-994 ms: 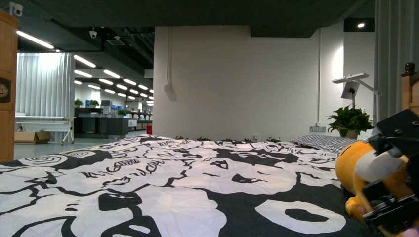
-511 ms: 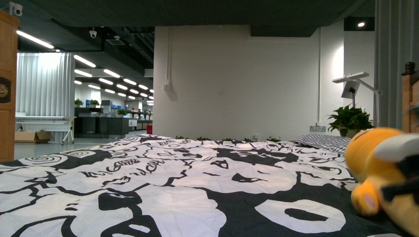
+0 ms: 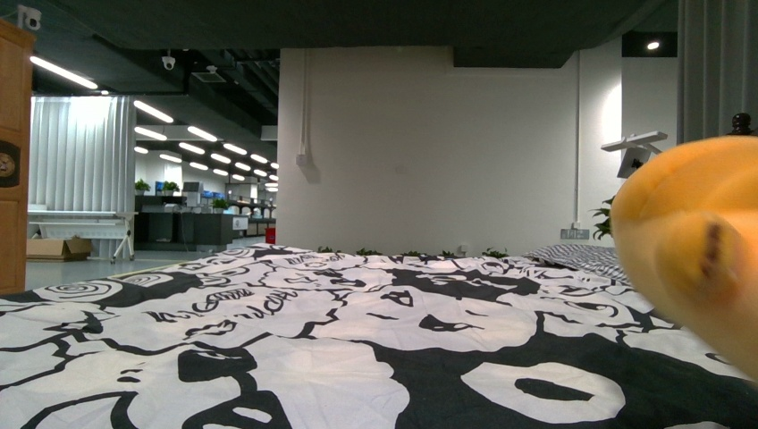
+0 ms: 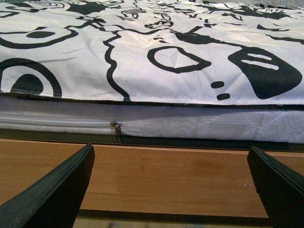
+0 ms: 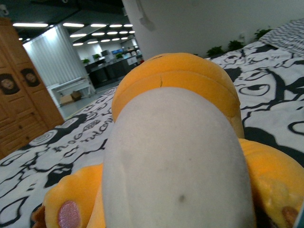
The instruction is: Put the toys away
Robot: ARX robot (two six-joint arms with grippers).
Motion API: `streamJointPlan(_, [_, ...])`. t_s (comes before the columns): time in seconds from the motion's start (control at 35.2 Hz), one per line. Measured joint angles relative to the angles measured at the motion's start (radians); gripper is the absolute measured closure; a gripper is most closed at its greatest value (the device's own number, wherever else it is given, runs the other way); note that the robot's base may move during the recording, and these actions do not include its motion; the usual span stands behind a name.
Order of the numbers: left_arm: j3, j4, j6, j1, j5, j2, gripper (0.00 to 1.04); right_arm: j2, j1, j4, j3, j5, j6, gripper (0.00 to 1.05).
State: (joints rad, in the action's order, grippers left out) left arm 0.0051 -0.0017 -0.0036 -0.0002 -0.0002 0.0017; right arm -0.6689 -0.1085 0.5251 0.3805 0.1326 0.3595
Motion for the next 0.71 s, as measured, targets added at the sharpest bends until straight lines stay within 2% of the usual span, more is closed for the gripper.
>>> streamJointPlan(0.23, [0.0,0.0,0.0,0.0,0.0,0.0,0.06,0.232,-0.145,-0.113,-0.094,-0.084,-0.048,0.9])
streamJointPlan(0.37, [0.0,0.0,0.0,0.0,0.0,0.0,0.06,0.367,-0.261,-0.153,-0.161,-0.204,-0.142,0.9])
streamJointPlan(0.48, [0.0,0.0,0.0,0.0,0.0,0.0,0.06,0.414,-0.308,-0.114,-0.226,-0.255,-0.176,0.9])
streamJointPlan(0.71, [0.0,0.0,0.0,0.0,0.0,0.0,0.06,0.415,-0.322,-0.105,-0.254,-0.262,-0.194,0.9])
